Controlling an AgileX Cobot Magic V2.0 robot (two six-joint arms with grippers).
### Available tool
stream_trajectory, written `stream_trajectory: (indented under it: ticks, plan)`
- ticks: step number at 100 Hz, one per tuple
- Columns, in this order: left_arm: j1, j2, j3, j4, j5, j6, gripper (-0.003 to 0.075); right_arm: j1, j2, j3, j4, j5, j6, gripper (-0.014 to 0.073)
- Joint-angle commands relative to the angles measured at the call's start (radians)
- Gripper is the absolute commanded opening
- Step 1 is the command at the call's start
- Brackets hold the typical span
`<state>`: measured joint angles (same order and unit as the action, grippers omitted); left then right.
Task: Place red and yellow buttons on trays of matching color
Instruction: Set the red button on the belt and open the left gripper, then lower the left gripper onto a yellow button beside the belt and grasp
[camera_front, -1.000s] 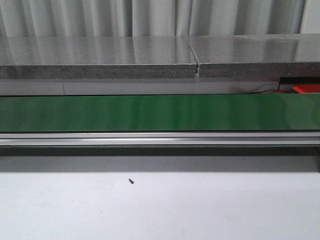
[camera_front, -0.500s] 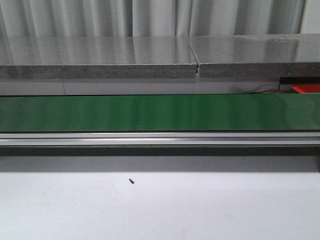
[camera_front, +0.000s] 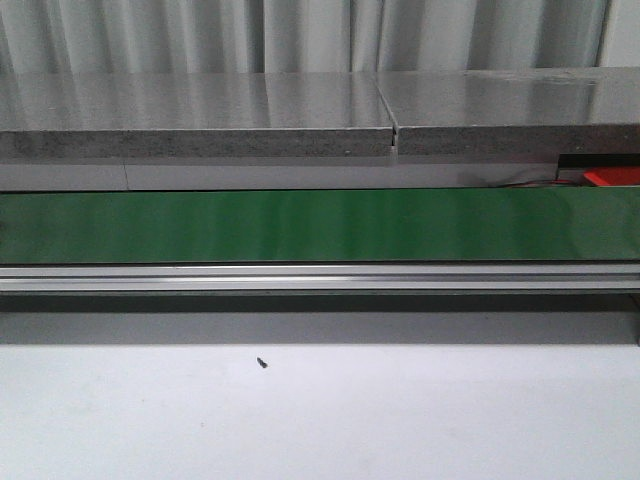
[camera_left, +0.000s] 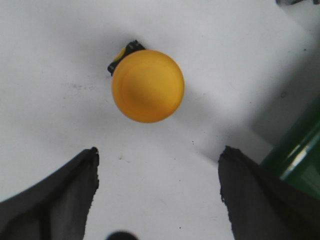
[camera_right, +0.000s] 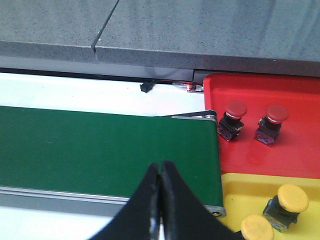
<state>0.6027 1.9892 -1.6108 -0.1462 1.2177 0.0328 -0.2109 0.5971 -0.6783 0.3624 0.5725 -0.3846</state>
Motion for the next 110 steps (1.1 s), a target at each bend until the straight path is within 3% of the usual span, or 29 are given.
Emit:
stream_trajectory:
  ticks: [1, 30, 53, 96, 110]
  plan:
    - [-0.006, -0.023, -0.021, -0.023, -0.026, -0.009, 0.0496, 0.002, 0.0, -0.023, 0.016, -0.065, -0.008, -0.0059]
    - [-0.006, 0.004, -0.021, -0.025, -0.177, -0.009, 0.0495, 0.002, 0.0, -0.023, 0.016, -0.065, -0.008, -0.0059]
    - [-0.006, 0.035, -0.023, -0.025, -0.209, -0.019, 0.0487, 0.002, 0.0, -0.023, 0.016, -0.065, -0.008, -0.0059]
    - [-0.006, 0.054, -0.031, -0.025, -0.231, -0.017, 0.0207, 0.002, 0.0, -0.023, 0.016, -0.065, -0.008, -0.0059]
    - [-0.006, 0.04, -0.031, -0.027, -0.231, 0.008, 0.0179, 0.002, 0.0, -0.023, 0.016, -0.065, -0.008, -0.0059]
